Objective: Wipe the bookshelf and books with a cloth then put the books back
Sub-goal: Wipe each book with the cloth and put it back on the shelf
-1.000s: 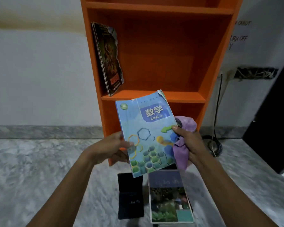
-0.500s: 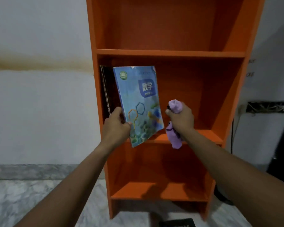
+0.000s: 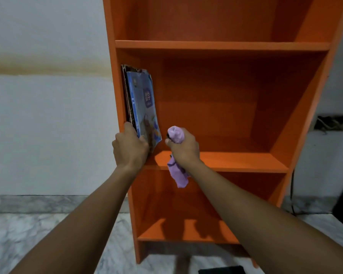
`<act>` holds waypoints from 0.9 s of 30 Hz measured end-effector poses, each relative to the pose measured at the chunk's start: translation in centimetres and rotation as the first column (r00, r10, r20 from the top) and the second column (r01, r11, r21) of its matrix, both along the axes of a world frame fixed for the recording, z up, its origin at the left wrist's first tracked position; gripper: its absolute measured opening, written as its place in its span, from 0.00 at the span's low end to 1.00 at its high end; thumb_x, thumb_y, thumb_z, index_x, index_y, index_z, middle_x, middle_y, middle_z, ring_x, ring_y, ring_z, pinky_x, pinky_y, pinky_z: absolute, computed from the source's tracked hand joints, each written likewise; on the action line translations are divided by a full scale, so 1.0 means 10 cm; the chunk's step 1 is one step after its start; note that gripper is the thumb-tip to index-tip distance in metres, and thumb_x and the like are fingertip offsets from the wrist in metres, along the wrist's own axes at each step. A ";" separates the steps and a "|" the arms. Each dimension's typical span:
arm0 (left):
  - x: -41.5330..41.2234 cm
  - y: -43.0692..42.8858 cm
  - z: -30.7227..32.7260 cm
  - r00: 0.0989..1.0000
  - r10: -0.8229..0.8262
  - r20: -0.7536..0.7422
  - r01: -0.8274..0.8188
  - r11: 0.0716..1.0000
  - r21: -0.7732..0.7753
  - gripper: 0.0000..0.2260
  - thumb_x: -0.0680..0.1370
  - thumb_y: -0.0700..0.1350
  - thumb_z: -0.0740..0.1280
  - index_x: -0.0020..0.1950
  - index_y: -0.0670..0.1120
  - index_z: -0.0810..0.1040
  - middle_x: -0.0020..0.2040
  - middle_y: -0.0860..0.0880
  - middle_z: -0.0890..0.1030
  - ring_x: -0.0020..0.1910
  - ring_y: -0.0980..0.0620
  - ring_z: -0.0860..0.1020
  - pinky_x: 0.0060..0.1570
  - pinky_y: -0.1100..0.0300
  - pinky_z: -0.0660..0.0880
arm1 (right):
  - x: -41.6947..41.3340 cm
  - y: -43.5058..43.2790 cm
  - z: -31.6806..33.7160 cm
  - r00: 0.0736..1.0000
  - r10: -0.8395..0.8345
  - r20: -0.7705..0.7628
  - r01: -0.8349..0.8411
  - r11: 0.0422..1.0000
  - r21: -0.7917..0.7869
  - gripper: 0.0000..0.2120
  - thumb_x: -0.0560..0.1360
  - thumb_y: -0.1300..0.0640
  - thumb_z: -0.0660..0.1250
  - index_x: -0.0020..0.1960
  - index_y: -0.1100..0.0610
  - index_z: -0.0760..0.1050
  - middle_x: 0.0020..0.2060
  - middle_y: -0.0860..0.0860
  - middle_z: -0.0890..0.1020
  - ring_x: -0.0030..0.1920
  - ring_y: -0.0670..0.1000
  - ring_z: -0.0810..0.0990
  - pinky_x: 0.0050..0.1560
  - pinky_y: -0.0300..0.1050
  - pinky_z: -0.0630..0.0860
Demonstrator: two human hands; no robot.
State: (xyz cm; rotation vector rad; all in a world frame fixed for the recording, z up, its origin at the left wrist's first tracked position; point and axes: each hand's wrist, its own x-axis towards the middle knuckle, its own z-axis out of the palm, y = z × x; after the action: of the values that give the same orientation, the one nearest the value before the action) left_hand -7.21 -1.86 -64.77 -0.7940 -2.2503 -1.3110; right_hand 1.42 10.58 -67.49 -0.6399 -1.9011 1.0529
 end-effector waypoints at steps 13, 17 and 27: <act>1.45 -0.53 -1.13 0.977 -0.058 0.203 0.114 0.955 -0.273 0.09 0.73 0.49 0.66 0.51 0.51 0.71 0.45 0.45 0.82 0.46 0.36 0.80 0.44 0.50 0.75 | 1.44 -0.38 -1.01 0.972 -0.213 -0.097 0.189 0.960 -0.207 0.24 0.68 0.39 0.70 0.62 0.46 0.78 0.56 0.59 0.80 0.51 0.58 0.83 0.52 0.57 0.81; 2.14 -0.74 -1.99 0.863 -0.119 0.491 0.349 0.844 -0.407 0.09 0.73 0.46 0.67 0.53 0.48 0.75 0.42 0.48 0.78 0.42 0.42 0.78 0.42 0.53 0.75 | 2.26 -0.51 -1.96 0.933 -0.295 0.206 0.352 0.871 -0.342 0.17 0.71 0.43 0.69 0.56 0.50 0.75 0.50 0.58 0.78 0.45 0.59 0.78 0.44 0.53 0.73; 2.93 -1.11 -3.40 0.412 0.023 0.911 0.653 0.689 -0.313 0.14 0.72 0.51 0.73 0.44 0.40 0.80 0.49 0.39 0.84 0.50 0.42 0.83 0.42 0.56 0.75 | 3.48 -1.23 -3.45 0.697 -0.126 0.706 0.408 0.879 -0.247 0.25 0.76 0.57 0.67 0.73 0.52 0.69 0.63 0.64 0.72 0.62 0.68 0.75 0.57 0.56 0.73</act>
State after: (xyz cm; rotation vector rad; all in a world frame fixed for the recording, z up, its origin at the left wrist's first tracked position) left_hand 22.08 -12.94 -98.78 -0.9842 -3.7257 -1.2432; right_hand 36.26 -1.73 -102.03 -1.6877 -2.0917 1.0898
